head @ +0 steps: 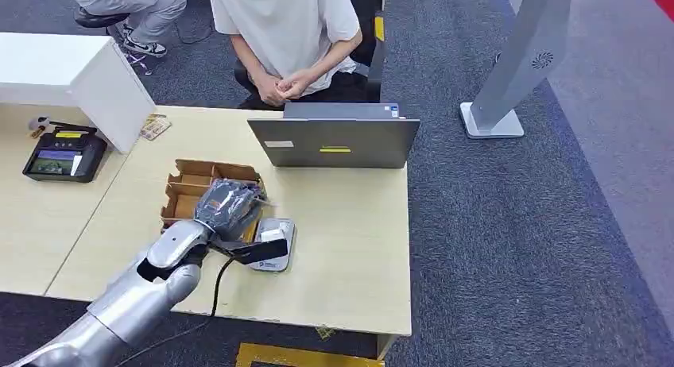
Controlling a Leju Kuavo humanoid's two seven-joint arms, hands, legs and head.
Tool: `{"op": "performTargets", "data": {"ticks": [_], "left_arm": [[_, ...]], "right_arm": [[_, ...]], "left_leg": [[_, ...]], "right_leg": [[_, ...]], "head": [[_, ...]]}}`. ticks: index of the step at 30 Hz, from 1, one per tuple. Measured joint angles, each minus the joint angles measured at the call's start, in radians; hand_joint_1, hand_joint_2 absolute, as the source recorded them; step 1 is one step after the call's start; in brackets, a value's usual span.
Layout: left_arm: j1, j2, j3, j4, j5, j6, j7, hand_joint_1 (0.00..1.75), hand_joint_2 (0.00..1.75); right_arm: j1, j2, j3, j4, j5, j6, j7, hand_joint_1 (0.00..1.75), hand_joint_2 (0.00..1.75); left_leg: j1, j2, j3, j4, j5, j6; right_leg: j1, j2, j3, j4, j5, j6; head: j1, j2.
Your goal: Pass the card to the sensor for recognition and then transmit it.
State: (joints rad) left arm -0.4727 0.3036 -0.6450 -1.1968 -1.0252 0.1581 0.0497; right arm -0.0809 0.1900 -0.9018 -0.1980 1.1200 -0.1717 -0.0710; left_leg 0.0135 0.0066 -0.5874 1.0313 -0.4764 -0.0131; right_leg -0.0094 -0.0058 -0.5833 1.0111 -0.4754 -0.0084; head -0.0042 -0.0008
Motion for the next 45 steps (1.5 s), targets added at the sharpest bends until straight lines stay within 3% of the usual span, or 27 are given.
{"op": "performTargets", "data": {"ticks": [4,6,8,14,27,34,40,41,45], "left_arm": [[0.000,-0.034,0.037,-0.081,-0.114,0.132,0.032,1.75,1.75],[-0.007,-0.036,0.077,-0.120,-0.161,0.257,0.022,1.75,1.75],[-0.035,-0.035,0.130,-0.135,-0.143,0.305,-0.007,1.75,1.75],[-0.081,-0.037,0.238,-0.135,-0.131,0.313,-0.058,1.75,1.75],[-0.118,-0.041,0.294,-0.120,-0.138,0.308,-0.049,1.75,1.75],[-0.254,-0.038,0.322,0.074,-0.154,0.287,-0.018,1.75,1.75],[-0.299,-0.066,0.322,0.205,-0.158,0.286,-0.018,1.75,1.75],[-0.300,-0.068,0.322,0.215,-0.158,0.283,-0.018,0.00,1.75],[-0.314,-0.076,0.322,0.239,-0.151,0.252,-0.011,0.00,1.75]], "right_arm": [[0.000,0.008,0.002,0.001,0.015,0.002,0.002,0.00,1.75],[-0.001,0.008,0.011,0.001,0.035,0.011,0.010,0.00,1.75],[-0.006,0.009,0.022,0.001,0.048,0.016,0.019,0.00,1.75],[-0.016,0.011,0.037,0.001,0.053,0.019,0.024,0.00,1.75],[-0.019,0.015,0.052,0.001,0.057,0.025,0.027,0.00,1.75],[-0.028,0.016,0.060,0.001,0.069,0.038,0.047,0.00,1.75],[-0.033,0.017,0.064,0.001,0.065,0.040,0.053,0.00,1.75],[-0.034,0.017,0.064,0.001,0.065,0.040,0.053,0.00,1.75],[-0.033,0.018,0.065,0.001,0.064,0.038,0.053,0.00,1.75]], "left_leg": [[0.000,0.002,0.000,0.000,0.000,0.000],[0.000,0.002,0.000,0.000,0.000,0.000],[0.000,0.001,0.000,0.000,0.000,0.000],[0.000,0.001,0.001,0.000,0.001,-0.002],[0.000,0.001,0.000,0.000,0.001,-0.002],[0.000,0.001,0.001,0.000,0.002,-0.002],[0.000,0.001,0.000,0.000,0.003,-0.002],[0.000,0.002,0.000,0.000,0.003,-0.002],[0.000,0.003,-0.001,0.000,0.001,-0.002]], "right_leg": [[0.000,0.001,0.000,0.000,0.000,0.000],[0.000,0.001,0.000,0.000,0.000,0.000],[0.000,0.001,0.000,0.000,0.000,0.000],[0.000,0.001,0.000,0.001,0.000,0.000],[0.000,0.001,0.000,0.001,0.000,0.000],[0.000,0.001,0.000,0.002,0.001,-0.001],[0.000,0.001,-0.001,0.001,0.001,-0.001],[0.000,0.002,-0.001,0.001,0.001,-0.001],[0.000,0.003,-0.003,0.001,0.001,-0.001]], "head": [[0.000,0.000],[0.000,0.000],[0.000,0.000],[0.000,0.000],[0.000,0.000],[0.000,0.000],[0.001,0.000],[0.000,0.000],[0.000,0.000]]}}
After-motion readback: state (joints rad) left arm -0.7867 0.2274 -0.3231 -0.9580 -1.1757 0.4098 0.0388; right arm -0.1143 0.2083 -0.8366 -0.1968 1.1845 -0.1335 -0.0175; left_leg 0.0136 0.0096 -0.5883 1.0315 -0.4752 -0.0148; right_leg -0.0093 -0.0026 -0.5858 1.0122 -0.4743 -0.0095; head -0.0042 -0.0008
